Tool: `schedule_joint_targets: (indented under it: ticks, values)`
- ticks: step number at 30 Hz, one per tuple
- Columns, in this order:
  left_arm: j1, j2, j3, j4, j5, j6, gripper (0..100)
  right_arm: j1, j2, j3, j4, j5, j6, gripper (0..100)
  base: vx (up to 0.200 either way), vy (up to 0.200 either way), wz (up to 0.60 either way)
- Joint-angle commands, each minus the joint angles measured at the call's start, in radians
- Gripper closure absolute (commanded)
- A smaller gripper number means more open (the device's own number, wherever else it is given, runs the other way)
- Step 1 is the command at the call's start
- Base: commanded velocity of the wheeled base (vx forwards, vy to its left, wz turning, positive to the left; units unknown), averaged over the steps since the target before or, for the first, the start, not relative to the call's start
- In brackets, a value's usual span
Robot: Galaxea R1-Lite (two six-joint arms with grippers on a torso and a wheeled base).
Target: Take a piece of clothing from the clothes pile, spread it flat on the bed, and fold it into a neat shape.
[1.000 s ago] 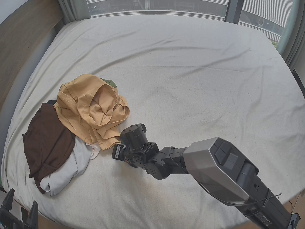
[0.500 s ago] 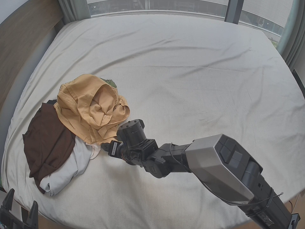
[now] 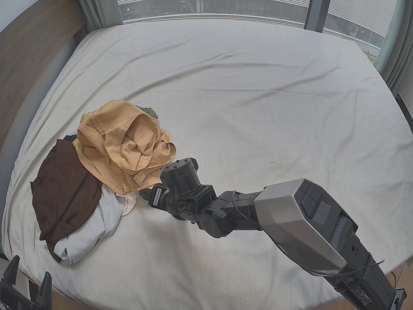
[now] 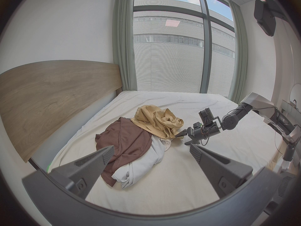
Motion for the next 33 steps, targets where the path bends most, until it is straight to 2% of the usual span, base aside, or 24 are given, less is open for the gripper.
schedule_joint_targets:
  ticks: [1,17,33]
  values:
    - [0.001,-0.016,0.018,-0.001,0.000,-0.001,0,0.002,-0.024,0.000,-0.002,0.001,0.001,0,0.000,0.000,0.00]
    - [0.001,-0.016,0.018,-0.001,0.000,0.001,0,-0.006,-0.063,0.000,-0.002,-0.007,0.020,0,0.000,0.000,0.00]
    - [0.001,-0.016,0.018,-0.001,0.000,-0.001,0,-0.006,0.032,0.000,0.001,-0.010,0.024,0,0.000,0.000,0.00]
